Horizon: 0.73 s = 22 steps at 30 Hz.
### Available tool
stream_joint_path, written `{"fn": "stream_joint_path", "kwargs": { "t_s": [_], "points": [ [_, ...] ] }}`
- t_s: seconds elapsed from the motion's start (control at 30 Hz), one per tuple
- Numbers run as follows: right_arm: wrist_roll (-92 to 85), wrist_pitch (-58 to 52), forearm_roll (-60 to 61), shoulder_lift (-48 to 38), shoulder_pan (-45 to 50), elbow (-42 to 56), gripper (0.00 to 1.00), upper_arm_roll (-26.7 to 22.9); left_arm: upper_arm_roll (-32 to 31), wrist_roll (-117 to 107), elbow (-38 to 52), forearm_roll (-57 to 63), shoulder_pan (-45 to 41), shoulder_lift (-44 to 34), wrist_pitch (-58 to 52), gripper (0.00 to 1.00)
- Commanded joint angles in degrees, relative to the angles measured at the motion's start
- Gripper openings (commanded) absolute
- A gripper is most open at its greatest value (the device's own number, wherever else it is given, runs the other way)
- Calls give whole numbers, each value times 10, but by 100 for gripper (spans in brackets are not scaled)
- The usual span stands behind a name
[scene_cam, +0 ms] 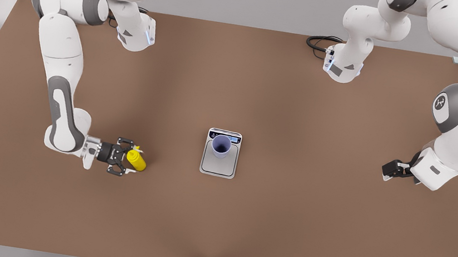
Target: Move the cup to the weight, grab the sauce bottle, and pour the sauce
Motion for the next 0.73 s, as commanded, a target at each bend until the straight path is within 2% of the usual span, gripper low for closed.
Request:
{"fn": "stream_joint_path", "kwargs": {
  "t_s": [0.0, 0.13, 0.2, 0.23, 0.33, 0.4, 0.47, 0.53, 0.6, 0.7],
  "points": [
    [0, -2, -2, -1, -3, -3, 100, 0, 0, 0, 0, 0, 0, 0, 0, 100],
    [2, -29, -93, -21, -71, -29, 100, -1, 0, 0, 0, 0, 0, 0, 1, 100],
    [86, -69, -197, -53, -119, -16, 100, -13, 0, 0, 0, 0, 1, 2, 1, 100],
    [232, -89, -275, -91, -117, 18, 100, -32, 0, 0, 0, 0, 0, 2, 1, 100],
    [719, -90, -505, -151, -70, 155, 100, -30, 0, 0, 0, 0, 0, 2, 1, 100],
    [943, -90, -628, -176, -24, 211, 100, -30, 1, 0, 0, 0, 0, 1, 1, 100],
    [1100, -110, -672, -198, -17, 224, 100, -31, 1, 0, 0, 0, 1, 1, 0, 100],
    [1262, -151, -705, -259, 10, 219, 100, -32, 1, 0, 0, 0, 0, 1, 0, 100],
    [1301, -153, -710, -309, 20, 197, 100, -33, 1, 0, 0, 0, 0, 1, 0, 100],
    [1314, -153, -710, -320, 25, 189, 100, -33, 1, 0, 0, 0, 1, 1, 1, 100]
  ]
}}
